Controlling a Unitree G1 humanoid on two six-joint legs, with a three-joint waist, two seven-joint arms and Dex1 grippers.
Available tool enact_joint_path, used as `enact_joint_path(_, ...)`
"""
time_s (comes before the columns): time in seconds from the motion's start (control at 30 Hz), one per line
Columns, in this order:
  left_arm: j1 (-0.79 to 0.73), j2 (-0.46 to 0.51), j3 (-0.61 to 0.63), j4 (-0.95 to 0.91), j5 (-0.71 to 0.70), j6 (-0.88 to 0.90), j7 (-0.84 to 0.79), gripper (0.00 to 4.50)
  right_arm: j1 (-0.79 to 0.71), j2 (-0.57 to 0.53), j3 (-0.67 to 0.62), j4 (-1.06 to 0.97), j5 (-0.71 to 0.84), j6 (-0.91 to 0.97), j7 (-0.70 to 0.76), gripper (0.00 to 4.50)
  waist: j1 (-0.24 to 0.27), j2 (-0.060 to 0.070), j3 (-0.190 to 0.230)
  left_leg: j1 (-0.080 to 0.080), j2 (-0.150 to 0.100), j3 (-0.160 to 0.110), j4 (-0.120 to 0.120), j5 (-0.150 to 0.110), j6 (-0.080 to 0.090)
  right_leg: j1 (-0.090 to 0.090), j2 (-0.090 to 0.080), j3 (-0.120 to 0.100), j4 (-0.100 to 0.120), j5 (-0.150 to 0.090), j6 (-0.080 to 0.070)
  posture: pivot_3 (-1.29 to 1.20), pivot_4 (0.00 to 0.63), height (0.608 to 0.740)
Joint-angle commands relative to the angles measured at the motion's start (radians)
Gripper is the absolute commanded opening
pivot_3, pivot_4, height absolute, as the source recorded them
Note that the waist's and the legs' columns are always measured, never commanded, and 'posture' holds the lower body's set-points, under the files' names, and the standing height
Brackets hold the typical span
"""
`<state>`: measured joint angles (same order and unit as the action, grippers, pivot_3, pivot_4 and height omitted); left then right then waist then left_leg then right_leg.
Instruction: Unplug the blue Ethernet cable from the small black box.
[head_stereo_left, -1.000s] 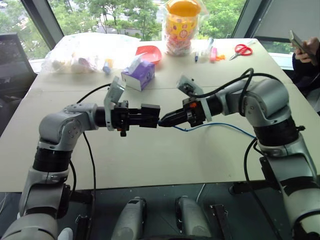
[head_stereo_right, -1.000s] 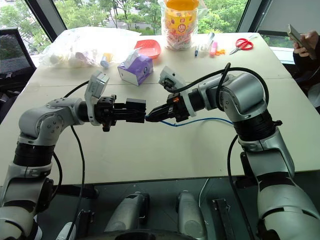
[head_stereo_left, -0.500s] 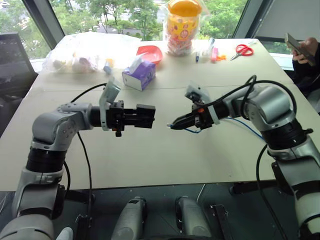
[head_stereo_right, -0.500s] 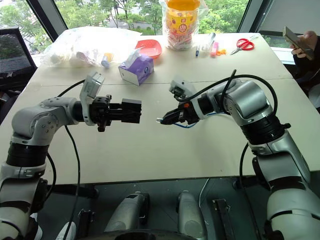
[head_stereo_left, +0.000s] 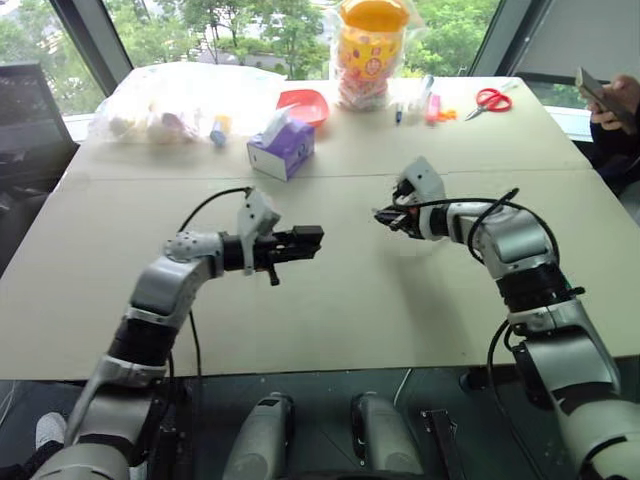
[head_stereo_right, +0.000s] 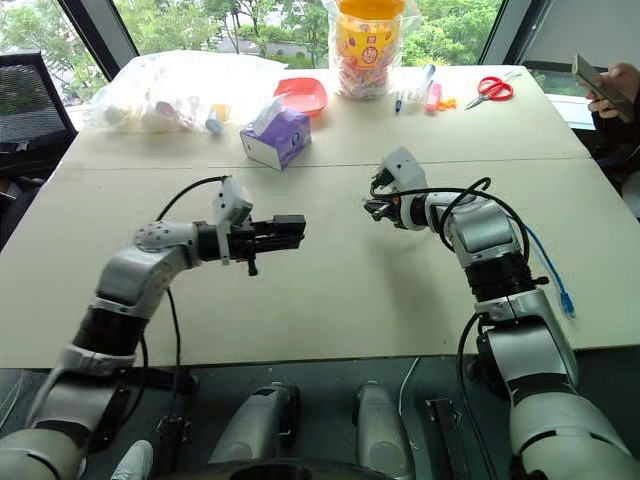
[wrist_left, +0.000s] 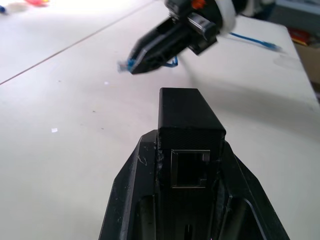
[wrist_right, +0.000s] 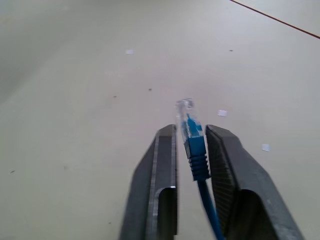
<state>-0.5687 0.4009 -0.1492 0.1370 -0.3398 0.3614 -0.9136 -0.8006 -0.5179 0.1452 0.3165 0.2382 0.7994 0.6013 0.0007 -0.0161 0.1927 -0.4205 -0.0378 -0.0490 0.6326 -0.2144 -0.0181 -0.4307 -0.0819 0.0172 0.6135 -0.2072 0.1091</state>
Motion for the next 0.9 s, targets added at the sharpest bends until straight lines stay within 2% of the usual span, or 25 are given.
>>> enact_joint_path(0.03,-0.056,-0.064,-0.009,0.156,0.125,-0.241,0.097,0.55,0.004,0.009,-0.101,-0.097,-0.008,0.067,-0.113,2.68,0.006,0.000,0.000,0.000,0.000,0.000,0.000,0.000,0.000,0.000,0.000,0.000,0.000,0.000,0.000,0.00,0.150,0.740)
enact_joint_path(0.13,-0.091,-0.125,0.012,0.257,0.131,-0.297,0.126,0.55,0.015,-0.001,-0.140,-0.172,-0.005,0.156,-0.159,4.27,0.008,0.000,0.000,0.000,0.000,0.001,0.000,0.000,0.000,-0.001,0.000,0.000,0.001,0.000,0.000,0.00,0.150,0.740)
enact_joint_path(0.17,-0.096,-0.133,0.014,0.277,0.135,-0.313,0.125,0.55,0.019,-0.003,-0.147,-0.190,-0.004,0.177,-0.167,4.43,0.008,0.000,0.000,0.000,0.000,0.001,0.000,0.000,0.000,-0.001,0.000,0.000,0.001,0.000,0.000,0.00,0.150,0.740)
enact_joint_path(0.3,-0.099,-0.162,0.003,0.417,0.171,-0.406,0.118,0.55,0.110,-0.076,-0.165,-0.393,0.058,0.336,-0.114,4.43,0.009,0.000,0.000,0.000,0.000,0.001,0.000,0.000,0.001,-0.001,0.001,-0.001,0.001,0.000,0.000,0.00,0.150,0.740)
enact_joint_path(0.47,-0.093,-0.170,0.024,0.560,0.181,-0.478,0.110,0.55,0.218,-0.104,-0.198,-0.591,0.110,0.448,-0.114,4.43,0.008,0.001,0.000,0.000,0.001,0.000,0.000,-0.001,0.001,0.000,0.001,-0.001,0.000,0.000,0.001,0.00,0.150,0.740)
enact_joint_path(0.5,-0.095,-0.172,0.039,0.592,0.178,-0.488,0.120,1.58,0.233,-0.109,-0.206,-0.617,0.119,0.463,-0.114,4.50,0.008,0.001,0.000,0.000,0.001,0.000,0.001,-0.001,0.001,0.000,0.001,-0.001,0.000,0.000,0.000,0.00,0.150,0.740)
enact_joint_path(0.53,-0.097,-0.172,0.050,0.618,0.178,-0.497,0.127,1.91,0.244,-0.115,-0.214,-0.637,0.126,0.476,-0.113,4.50,0.006,0.001,0.000,0.001,0.001,0.000,0.001,-0.001,0.001,0.001,0.001,-0.001,0.000,0.000,0.000,0.00,0.150,0.740)
enact_joint_path(0.7,-0.070,-0.141,0.071,0.609,0.167,-0.490,0.081,4.48,0.274,-0.148,-0.265,-0.701,0.165,0.529,-0.099,4.50,0.001,0.001,-0.001,0.003,0.001,0.000,0.003,-0.001,0.001,0.004,0.001,-0.002,0.001,0.000,-0.001,0.00,0.150,0.740)
enact_joint_path(0.77,-0.049,-0.119,0.080,0.554,0.146,-0.441,0.047,4.48,0.286,-0.169,-0.280,-0.725,0.185,0.543,-0.083,4.50,-0.008,0.001,-0.001,0.004,0.002,0.000,0.003,-0.001,0.001,0.004,0.002,-0.002,0.001,0.000,0.000,0.00,0.150,0.740)
enact_joint_path(0.9,0.027,-0.025,0.103,0.326,0.066,-0.264,-0.039,4.48,0.326,-0.228,-0.285,-0.780,0.231,0.541,-0.029,4.50,-0.022,0.001,-0.001,0.005,0.002,0.000,0.000,-0.001,0.001,0.004,0.002,-0.001,0.001,0.000,0.000,0.00,0.150,0.740)
